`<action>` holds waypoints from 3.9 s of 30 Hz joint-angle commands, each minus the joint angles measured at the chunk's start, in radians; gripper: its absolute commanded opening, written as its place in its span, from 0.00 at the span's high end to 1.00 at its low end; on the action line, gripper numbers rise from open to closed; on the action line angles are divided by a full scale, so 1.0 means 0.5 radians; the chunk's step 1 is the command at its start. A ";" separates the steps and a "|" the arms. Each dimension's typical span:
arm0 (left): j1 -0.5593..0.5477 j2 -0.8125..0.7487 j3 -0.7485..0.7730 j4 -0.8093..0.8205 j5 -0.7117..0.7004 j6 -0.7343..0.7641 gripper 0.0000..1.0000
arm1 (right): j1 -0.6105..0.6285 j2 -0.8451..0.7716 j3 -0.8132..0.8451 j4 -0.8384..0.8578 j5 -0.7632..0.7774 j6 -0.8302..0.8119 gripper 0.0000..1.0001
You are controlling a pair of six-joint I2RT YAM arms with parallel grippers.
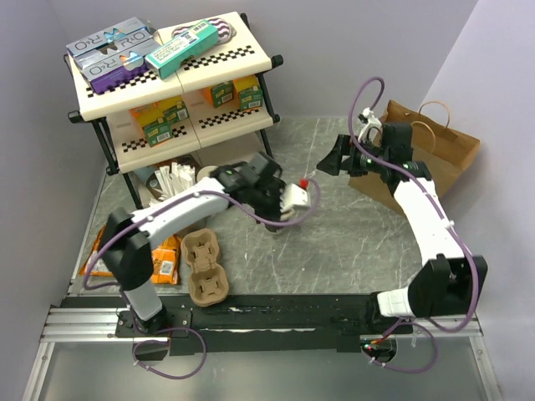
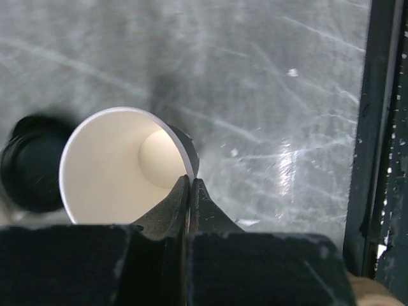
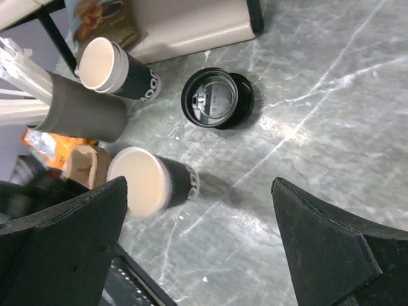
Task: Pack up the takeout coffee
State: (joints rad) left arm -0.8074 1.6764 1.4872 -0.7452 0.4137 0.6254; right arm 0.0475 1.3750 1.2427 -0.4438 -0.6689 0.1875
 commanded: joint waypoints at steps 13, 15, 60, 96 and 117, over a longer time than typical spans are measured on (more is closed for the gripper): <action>-0.296 0.163 -0.011 0.429 -0.100 -0.066 0.99 | -0.172 -0.486 -0.215 -0.042 0.215 -0.182 0.00; -0.321 0.172 -0.035 0.462 -0.103 -0.106 0.97 | -0.178 -0.486 -0.212 -0.042 0.212 -0.176 0.00; 0.277 0.509 0.713 -0.212 -0.146 -0.239 0.49 | -0.193 -0.473 0.153 -0.376 -0.070 -0.764 0.00; 0.348 0.924 0.778 -0.304 -0.373 0.881 0.59 | -0.190 -0.406 0.138 -0.588 -0.119 -0.869 0.00; 0.351 0.909 0.766 -0.206 -0.294 0.924 0.52 | -0.190 -0.348 0.132 -0.582 -0.138 -0.869 0.00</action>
State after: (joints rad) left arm -0.6319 2.1387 1.8576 -0.8875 0.2314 1.0550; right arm -0.0502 1.2026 1.2755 -0.7345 -0.7162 -0.2302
